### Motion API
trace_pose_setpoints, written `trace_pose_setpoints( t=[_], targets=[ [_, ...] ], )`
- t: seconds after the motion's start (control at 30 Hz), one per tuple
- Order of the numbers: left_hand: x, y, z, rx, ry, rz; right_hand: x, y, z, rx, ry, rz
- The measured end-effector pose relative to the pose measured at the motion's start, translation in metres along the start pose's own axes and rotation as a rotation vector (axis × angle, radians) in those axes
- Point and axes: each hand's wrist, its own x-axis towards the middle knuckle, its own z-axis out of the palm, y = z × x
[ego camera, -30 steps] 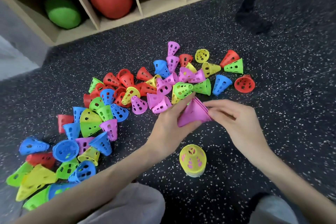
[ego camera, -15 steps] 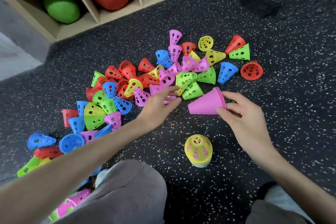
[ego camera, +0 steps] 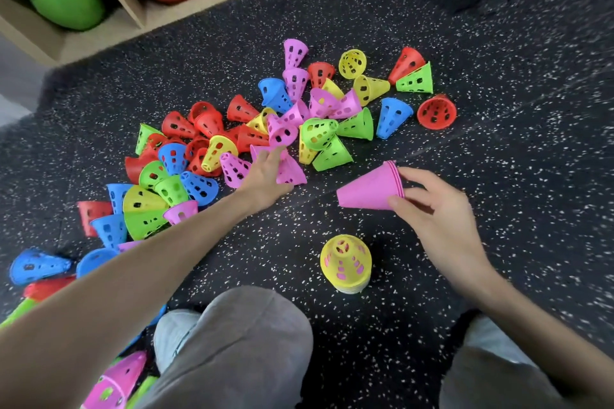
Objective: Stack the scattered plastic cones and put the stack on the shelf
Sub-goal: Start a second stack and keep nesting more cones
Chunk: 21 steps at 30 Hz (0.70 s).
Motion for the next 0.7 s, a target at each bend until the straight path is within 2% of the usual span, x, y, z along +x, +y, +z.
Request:
trace_pose_setpoints(
  t=[0.13,0.47,0.63,0.7],
  targets=[
    [0.001,0.001,0.004,0.156,-0.010,0.015,0.000,0.003,0.001,-0.002,0.004,0.002],
    [-0.020,-0.003,0.023,0.109,0.024,0.066,-0.001,0.006,0.004,-0.002,0.005,-0.009],
    [-0.030,-0.005,0.037,0.152,-0.002,0.013,0.000,0.007,0.007,-0.006,0.001,-0.008],
    [-0.037,-0.004,0.037,0.076,0.039,-0.022,0.001,0.008,0.008,-0.006,0.001,-0.014]
  ],
)
